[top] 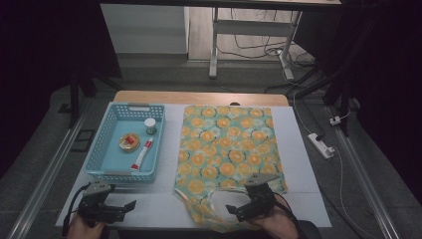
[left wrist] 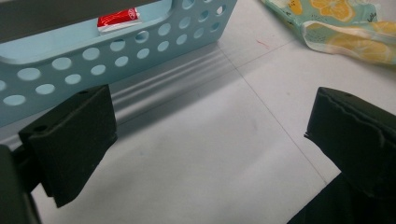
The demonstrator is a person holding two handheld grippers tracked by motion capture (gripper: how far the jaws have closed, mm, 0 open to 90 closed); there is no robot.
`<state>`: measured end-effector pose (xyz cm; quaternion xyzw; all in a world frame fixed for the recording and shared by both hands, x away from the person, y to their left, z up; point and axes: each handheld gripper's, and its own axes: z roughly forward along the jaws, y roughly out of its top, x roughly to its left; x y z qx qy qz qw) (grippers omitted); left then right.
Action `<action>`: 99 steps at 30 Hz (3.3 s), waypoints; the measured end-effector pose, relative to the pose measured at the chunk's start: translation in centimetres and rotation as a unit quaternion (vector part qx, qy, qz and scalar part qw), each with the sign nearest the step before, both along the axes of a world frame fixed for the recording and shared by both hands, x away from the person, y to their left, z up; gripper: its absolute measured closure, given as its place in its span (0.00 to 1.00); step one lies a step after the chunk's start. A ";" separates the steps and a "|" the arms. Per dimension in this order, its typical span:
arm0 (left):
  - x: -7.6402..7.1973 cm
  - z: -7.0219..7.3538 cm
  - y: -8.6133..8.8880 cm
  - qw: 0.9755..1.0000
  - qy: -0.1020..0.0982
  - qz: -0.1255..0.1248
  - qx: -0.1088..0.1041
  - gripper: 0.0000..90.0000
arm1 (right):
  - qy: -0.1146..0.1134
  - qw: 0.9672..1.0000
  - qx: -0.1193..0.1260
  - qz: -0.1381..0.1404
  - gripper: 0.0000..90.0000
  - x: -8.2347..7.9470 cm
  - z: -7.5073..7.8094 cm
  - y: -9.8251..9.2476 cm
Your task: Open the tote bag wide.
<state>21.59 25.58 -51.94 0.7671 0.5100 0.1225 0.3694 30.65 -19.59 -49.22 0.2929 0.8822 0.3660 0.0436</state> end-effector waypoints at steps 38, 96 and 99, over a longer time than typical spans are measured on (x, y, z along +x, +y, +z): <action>0.0 0.0 0.0 1.000 0.000 -0.001 0.000 0.02 | 0.048 0.985 -0.082 0.141 0.69 -1.9 -1.8 4.2; 0.1 -0.1 0.3 1.000 0.005 0.002 -0.012 0.03 | -0.057 0.996 -0.060 0.044 0.98 19.3 0.6 7.2; 0.1 -0.1 0.3 1.000 0.005 0.003 -0.013 0.03 | -0.049 0.996 -0.069 0.036 0.96 19.7 -0.7 7.3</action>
